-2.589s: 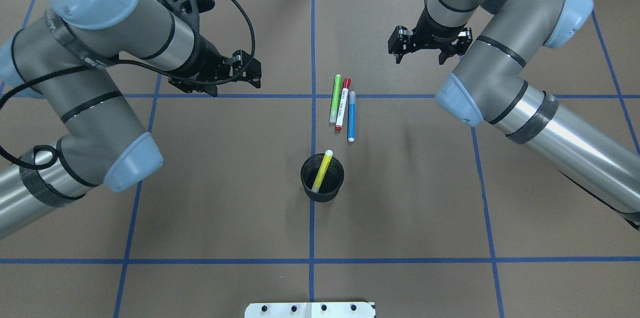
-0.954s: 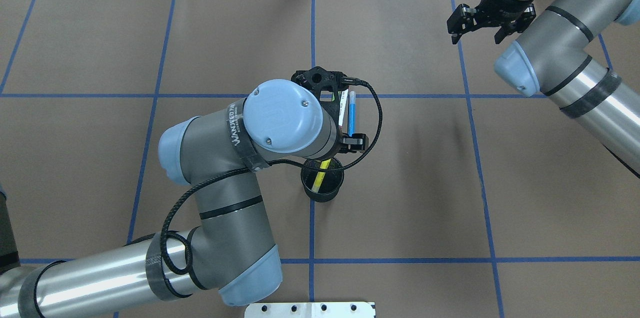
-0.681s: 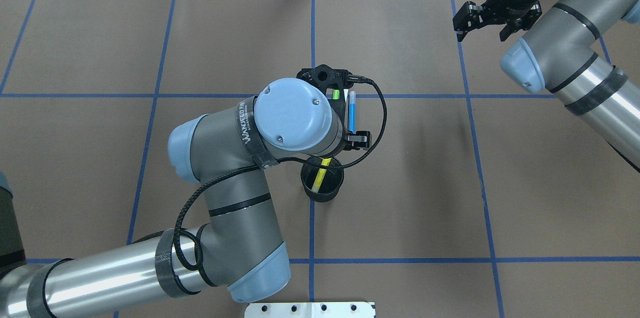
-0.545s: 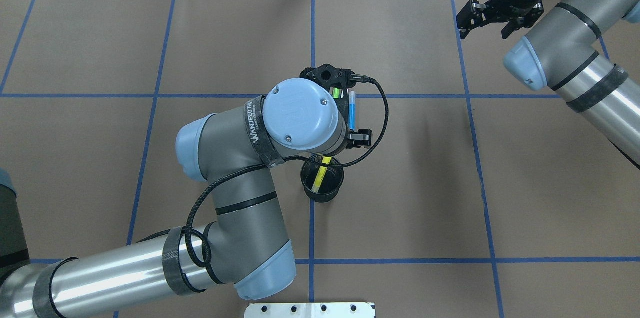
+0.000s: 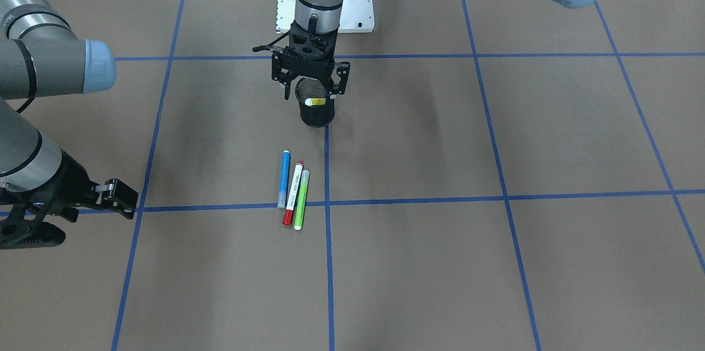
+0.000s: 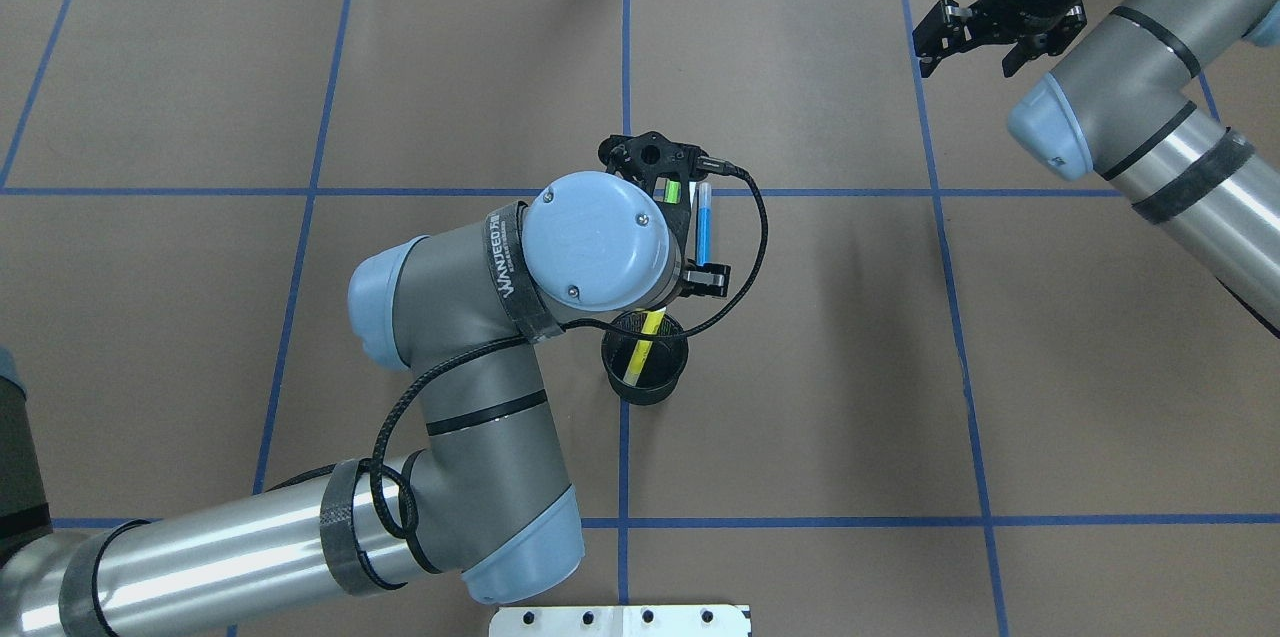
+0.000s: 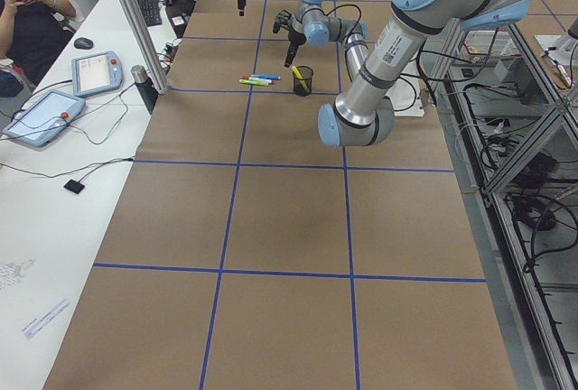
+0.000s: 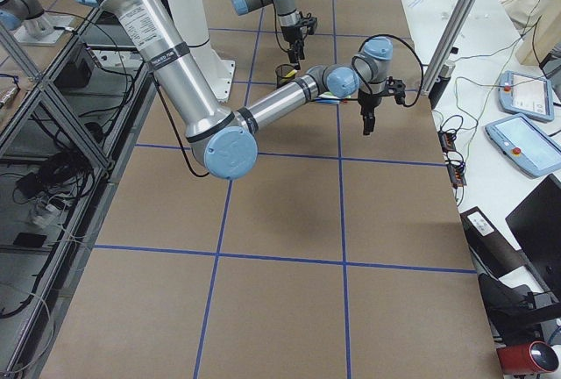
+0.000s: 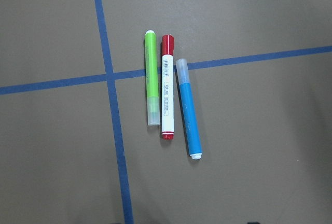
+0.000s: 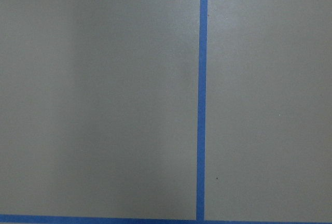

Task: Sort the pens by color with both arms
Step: 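Lower the left gripper into the cup and close on the yellow marker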

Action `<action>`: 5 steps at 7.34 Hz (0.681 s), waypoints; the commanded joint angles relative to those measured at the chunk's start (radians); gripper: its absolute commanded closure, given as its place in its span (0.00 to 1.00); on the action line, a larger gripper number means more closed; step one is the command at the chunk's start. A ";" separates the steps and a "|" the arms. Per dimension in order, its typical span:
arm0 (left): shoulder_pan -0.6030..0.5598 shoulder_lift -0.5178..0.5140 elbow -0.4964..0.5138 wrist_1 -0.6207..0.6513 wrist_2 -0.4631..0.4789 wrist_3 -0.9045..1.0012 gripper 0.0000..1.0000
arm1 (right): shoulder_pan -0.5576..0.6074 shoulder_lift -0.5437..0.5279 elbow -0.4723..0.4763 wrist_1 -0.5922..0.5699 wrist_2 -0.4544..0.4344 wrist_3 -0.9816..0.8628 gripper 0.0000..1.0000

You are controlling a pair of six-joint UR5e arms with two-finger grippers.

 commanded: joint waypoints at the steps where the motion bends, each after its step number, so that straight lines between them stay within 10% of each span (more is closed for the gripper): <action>1: 0.033 0.011 0.001 0.000 0.044 0.041 0.21 | -0.001 0.002 -0.001 0.001 0.000 0.000 0.02; 5: 0.058 0.017 -0.013 -0.003 0.077 0.064 0.40 | -0.001 0.006 -0.016 0.005 -0.002 0.000 0.02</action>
